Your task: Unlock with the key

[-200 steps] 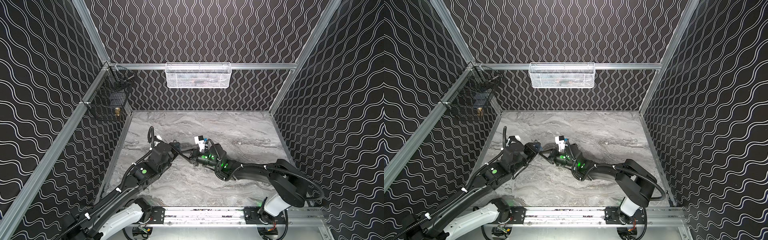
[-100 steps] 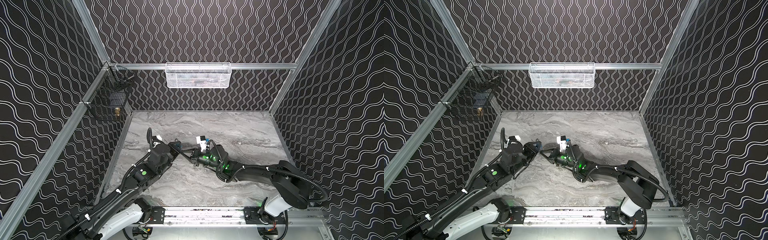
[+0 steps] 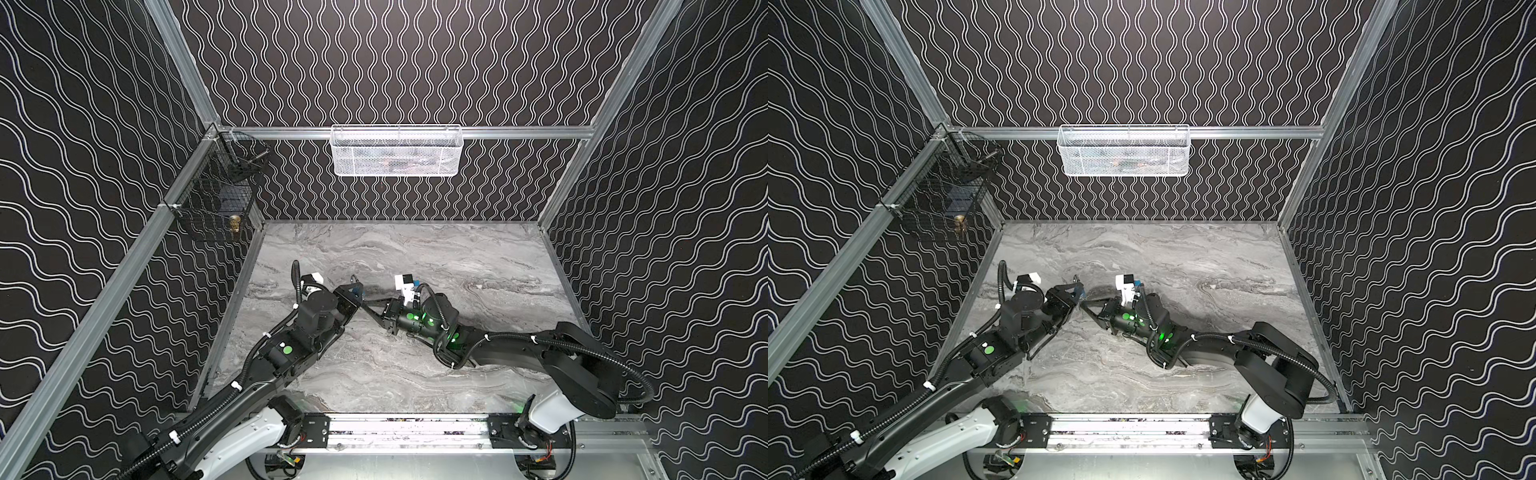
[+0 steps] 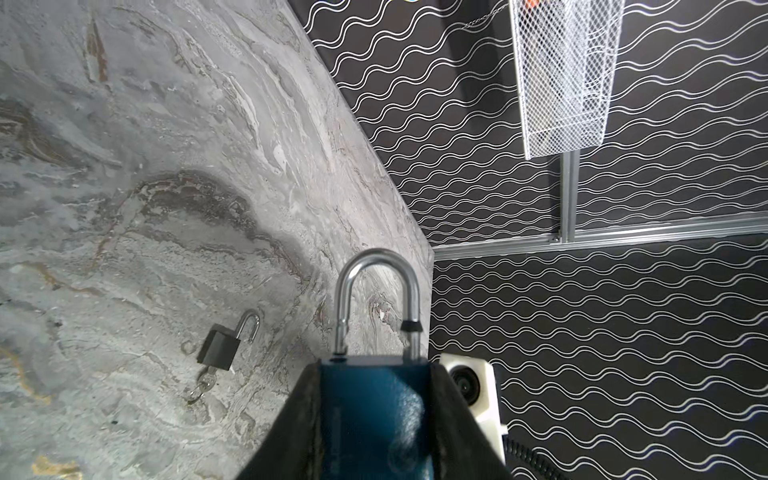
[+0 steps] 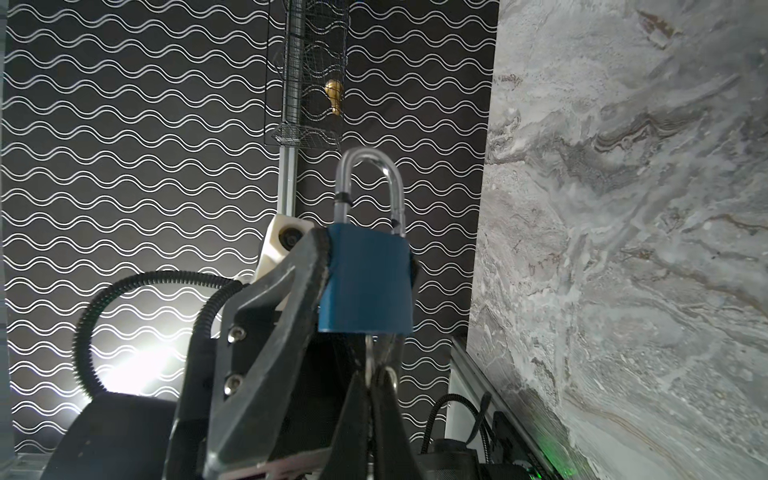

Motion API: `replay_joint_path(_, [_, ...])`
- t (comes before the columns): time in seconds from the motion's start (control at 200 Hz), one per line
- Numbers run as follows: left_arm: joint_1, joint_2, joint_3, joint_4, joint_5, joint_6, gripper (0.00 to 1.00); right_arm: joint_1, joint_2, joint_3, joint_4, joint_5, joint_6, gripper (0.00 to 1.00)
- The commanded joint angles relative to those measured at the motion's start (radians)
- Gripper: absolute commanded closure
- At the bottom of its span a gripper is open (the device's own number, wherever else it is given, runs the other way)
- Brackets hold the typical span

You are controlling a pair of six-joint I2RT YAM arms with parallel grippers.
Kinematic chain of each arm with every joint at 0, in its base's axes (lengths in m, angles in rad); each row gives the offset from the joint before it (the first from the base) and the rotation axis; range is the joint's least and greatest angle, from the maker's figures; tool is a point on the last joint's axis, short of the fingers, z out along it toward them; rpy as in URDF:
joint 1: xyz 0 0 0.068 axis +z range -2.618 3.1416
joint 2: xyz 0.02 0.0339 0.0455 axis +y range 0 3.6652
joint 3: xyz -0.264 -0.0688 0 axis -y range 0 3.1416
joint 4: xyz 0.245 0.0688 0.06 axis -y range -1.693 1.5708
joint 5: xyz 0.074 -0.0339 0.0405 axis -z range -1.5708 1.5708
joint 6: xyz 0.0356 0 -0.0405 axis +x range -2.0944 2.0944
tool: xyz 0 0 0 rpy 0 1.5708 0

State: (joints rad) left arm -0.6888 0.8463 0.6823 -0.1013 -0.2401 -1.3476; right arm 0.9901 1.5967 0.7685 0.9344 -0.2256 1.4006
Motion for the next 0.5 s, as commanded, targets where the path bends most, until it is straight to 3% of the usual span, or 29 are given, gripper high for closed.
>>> replay_joint_path(0.0, [-0.005,0.002,0.042,-0.001,0.061,0.012,1.00,0.015,-0.020,0.020,0.055,-0.122,-0.054,1.00])
replay_joint_path(0.08, [-0.005,0.001,0.063,-0.066,0.044,0.048,1.00,0.013,-0.033,0.023,-0.005,-0.123,-0.089,1.00])
replay_joint_path(0.295, [-0.004,0.011,0.123,-0.218,-0.027,0.167,1.00,0.013,-0.076,0.025,-0.178,-0.110,-0.209,0.77])
replay_joint_path(0.495, [-0.003,0.007,0.152,-0.285,-0.061,0.308,1.00,0.013,-0.144,0.027,-0.344,-0.073,-0.337,0.69])
